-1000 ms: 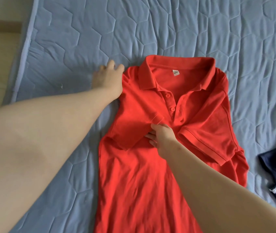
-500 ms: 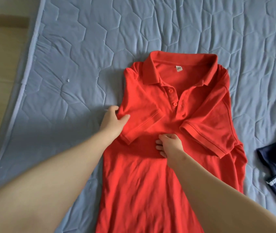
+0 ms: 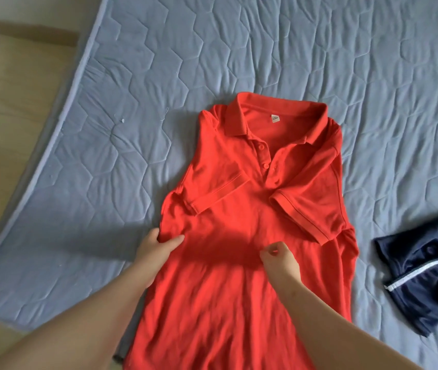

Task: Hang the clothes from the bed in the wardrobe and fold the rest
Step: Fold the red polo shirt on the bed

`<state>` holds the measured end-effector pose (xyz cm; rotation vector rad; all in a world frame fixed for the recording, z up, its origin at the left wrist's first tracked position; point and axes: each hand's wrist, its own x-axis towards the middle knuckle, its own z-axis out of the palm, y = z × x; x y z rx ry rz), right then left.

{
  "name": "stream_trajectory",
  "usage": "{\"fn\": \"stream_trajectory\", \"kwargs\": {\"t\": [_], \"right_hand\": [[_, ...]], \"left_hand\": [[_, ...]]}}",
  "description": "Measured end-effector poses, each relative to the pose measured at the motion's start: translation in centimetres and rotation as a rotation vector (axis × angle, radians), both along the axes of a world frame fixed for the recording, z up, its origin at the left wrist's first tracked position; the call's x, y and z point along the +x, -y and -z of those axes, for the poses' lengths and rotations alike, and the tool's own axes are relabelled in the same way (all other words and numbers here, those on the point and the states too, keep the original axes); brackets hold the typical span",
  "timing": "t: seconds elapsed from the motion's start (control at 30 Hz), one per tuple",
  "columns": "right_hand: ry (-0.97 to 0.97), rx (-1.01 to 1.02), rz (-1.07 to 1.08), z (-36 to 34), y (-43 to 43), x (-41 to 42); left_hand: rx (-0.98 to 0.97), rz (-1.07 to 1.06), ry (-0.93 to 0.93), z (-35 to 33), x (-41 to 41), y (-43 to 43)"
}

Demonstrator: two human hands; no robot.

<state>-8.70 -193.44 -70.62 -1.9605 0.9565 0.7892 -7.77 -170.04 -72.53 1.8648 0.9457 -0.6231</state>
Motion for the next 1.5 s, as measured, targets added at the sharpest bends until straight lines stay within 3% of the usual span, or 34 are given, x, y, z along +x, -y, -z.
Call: {"fn": "stream_trajectory", "kwargs": {"t": [0.17,0.3,0.43,0.67,0.8,0.93,1.1,1.27,1.33,1.5], "right_hand": [[0.132,0.021,-0.139,-1.0,-3.4,3.5],[0.165,0.092,-0.183,-1.0,-7.7,5.2],[0.026,0.174,-0.122,0.3,-11.5,3.2],[-0.173,0.131,-0.032,1.8,-17.1,2.0],[-0.280,-0.046,-0.151,2.6,-19.6,2.5],[-0.244,-0.145,-0.208,3.3,-20.0,2.1],[-0.159,-0.068,-0.242,2.9,-17.8,0.9],[-0.175,0.168,-0.130,2.0,-14.7,0.5],[-0.171,0.240,-0.062,2.1,-13.6,-0.1],[-0.217,0.374,0.244,2.5,-10.6,-2.8]], "left_hand": [[0.004,-0.045,0.142,-0.5,5.4,0.1],[0.026,0.096,0.133,-0.9,10.5,0.4],[0.049,0.305,0.030,-0.4,13.7,0.4],[0.021,0.448,0.004,0.5,16.0,0.6],[-0.023,0.429,0.020,1.7,15.7,0.9],[-0.028,0.454,0.018,2.2,16.1,0.2],[-0.063,0.338,-0.003,2.0,16.6,-0.1],[-0.220,0.168,-0.034,0.4,17.6,1.2],[-0.170,0.201,-0.005,0.2,18.4,2.3],[0.224,0.327,0.217,-1.4,18.5,6.9]]}}
